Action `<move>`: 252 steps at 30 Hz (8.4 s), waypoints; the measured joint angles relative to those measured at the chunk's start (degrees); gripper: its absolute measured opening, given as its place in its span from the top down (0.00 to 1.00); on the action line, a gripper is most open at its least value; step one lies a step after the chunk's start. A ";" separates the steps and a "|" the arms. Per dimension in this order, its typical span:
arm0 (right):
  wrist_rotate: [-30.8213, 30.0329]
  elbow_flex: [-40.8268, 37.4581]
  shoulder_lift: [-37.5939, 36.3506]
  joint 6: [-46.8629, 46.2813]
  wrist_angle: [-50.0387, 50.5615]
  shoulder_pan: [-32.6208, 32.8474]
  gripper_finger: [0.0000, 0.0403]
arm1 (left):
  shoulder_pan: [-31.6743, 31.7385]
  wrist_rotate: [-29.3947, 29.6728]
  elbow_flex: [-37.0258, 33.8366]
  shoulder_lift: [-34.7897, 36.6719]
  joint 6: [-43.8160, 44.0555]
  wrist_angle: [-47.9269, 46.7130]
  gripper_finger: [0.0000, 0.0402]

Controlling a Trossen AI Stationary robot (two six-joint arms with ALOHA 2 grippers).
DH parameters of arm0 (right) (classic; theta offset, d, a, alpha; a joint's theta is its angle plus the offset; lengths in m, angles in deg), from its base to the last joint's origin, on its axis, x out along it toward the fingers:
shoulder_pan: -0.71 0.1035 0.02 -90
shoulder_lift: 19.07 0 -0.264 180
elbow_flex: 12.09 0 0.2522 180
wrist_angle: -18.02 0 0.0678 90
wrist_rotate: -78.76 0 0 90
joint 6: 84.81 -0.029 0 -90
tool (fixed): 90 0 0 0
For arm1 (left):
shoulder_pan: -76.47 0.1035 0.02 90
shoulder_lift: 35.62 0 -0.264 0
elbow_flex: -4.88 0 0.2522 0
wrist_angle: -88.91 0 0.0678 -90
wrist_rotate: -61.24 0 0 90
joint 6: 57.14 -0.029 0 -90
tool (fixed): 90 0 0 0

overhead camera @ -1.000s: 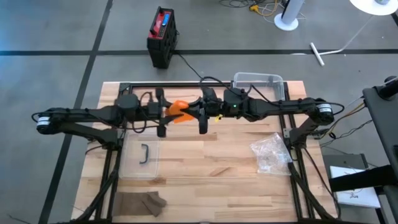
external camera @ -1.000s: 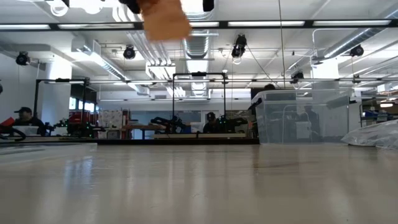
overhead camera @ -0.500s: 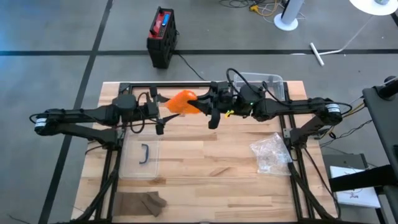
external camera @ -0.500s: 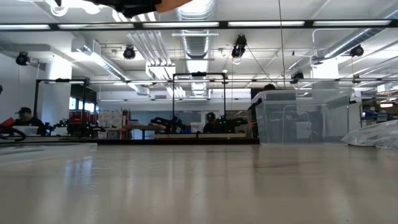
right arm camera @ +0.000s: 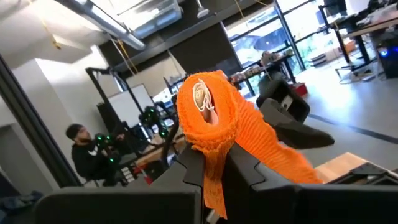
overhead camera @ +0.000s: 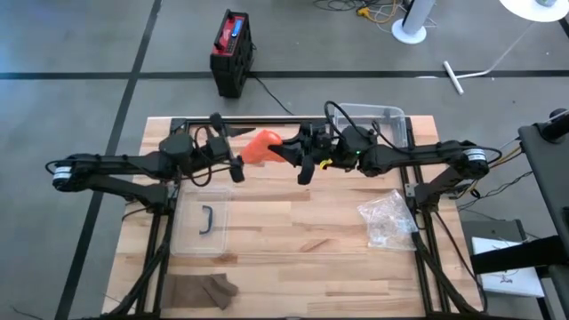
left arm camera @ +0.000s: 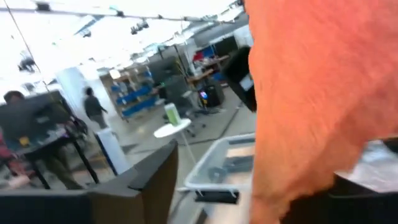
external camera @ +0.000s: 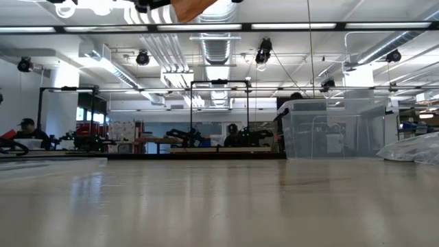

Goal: Roll bandage
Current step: Roll the orange bandage

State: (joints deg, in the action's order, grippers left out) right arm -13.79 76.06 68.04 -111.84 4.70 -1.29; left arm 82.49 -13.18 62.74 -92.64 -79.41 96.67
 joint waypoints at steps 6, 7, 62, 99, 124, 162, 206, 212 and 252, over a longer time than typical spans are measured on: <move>1.51 -2.51 0.00 -3.15 -5.17 0.00 0.95 | -0.02 0.09 0.00 -1.92 -3.37 6.17 0.86; 1.51 -3.45 0.00 -3.58 -6.58 0.00 0.95 | -0.02 0.09 0.00 -1.94 -3.82 7.25 0.92; -0.33 -12.16 16.55 -16.39 -62.87 -4.37 0.96 | -3.74 -2.62 6.88 -3.24 3.60 -5.00 0.24; 3.94 -9.93 16.33 -27.46 -62.87 -8.44 0.96 | -3.67 9.52 13.42 -2.96 -2.02 -9.74 0.49; 4.52 -9.31 16.31 -33.35 -62.88 -8.15 0.96 | -2.92 6.25 17.34 -13.77 -12.43 3.72 0.99; 5.55 -7.35 15.97 -30.01 -61.14 -7.74 0.96 | -4.33 6.45 17.16 -8.54 -12.89 -0.09 1.00; 3.42 -5.45 16.09 -22.79 -59.50 -7.40 0.96 | -4.87 0.24 18.03 -8.92 0.44 -9.56 0.45; 3.43 -5.45 16.09 -20.47 -60.33 -7.54 0.96 | -5.14 0.21 18.01 -8.36 2.03 -14.29 0.26; 12.03 -5.47 16.09 -5.14 -61.41 -8.13 0.97 | -4.81 -0.88 18.01 -4.45 9.03 -4.50 0.35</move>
State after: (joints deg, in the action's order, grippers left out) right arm -1.76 70.60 84.12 -116.98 -56.71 -9.42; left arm 77.69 -14.06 80.75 -97.09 -70.38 92.16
